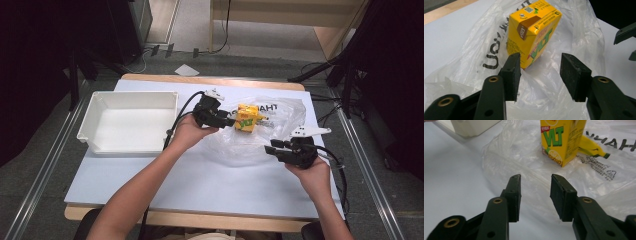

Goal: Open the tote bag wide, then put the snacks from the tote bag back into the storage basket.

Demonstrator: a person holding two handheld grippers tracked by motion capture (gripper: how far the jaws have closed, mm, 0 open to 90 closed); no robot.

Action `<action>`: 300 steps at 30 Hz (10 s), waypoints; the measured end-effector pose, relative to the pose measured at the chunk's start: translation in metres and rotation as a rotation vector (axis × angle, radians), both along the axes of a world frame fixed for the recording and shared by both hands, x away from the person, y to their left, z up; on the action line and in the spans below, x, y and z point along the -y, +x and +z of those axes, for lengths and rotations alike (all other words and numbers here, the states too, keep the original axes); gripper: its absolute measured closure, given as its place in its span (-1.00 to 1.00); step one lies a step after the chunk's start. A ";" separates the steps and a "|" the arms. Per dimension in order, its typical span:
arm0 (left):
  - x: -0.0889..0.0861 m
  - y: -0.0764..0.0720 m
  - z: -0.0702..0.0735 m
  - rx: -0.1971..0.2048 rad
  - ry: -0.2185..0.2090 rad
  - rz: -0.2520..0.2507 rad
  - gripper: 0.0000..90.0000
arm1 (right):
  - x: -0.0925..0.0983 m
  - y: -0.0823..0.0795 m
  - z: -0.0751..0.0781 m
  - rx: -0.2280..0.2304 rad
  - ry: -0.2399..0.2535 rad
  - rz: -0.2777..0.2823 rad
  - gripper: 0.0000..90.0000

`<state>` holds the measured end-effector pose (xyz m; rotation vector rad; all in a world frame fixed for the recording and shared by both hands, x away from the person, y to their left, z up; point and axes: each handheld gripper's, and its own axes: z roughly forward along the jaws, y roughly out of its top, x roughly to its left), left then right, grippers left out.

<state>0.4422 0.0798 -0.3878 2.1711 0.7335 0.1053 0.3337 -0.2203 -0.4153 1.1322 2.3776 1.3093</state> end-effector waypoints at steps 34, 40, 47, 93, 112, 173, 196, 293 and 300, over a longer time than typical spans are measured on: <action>0.005 0.022 -0.008 -0.010 -0.010 -0.075 -0.22 | -0.003 -0.041 -0.036 -0.074 -0.046 0.085 -0.02; 0.008 0.028 -0.006 0.021 -0.015 -0.092 -0.32 | -0.003 -0.041 -0.038 -0.075 -0.047 0.089 -0.02; 0.015 0.035 -0.009 0.035 -0.010 -0.107 -0.34 | -0.005 -0.042 -0.040 -0.076 -0.050 0.099 -0.02; 0.065 0.058 -0.041 0.049 -0.026 -0.179 -0.32 | -0.004 -0.041 -0.046 -0.091 -0.068 0.100 0.00; 0.067 0.055 -0.042 0.087 0.030 -0.187 0.05 | -0.004 -0.041 -0.047 -0.092 -0.067 0.102 0.00; 0.018 -0.001 0.026 0.028 -0.004 -0.139 0.17 | -0.006 -0.039 -0.051 -0.105 -0.072 0.112 0.01; -0.021 -0.022 0.029 0.036 -0.011 -0.097 0.17 | -0.005 -0.039 -0.049 -0.087 -0.061 0.118 0.01; -0.146 -0.017 0.075 0.081 -0.015 0.169 0.16 | -0.010 -0.032 -0.055 -0.056 -0.071 0.154 0.01; -0.150 -0.015 0.075 0.089 -0.006 0.189 0.16 | -0.011 -0.031 -0.056 -0.065 -0.083 0.153 0.01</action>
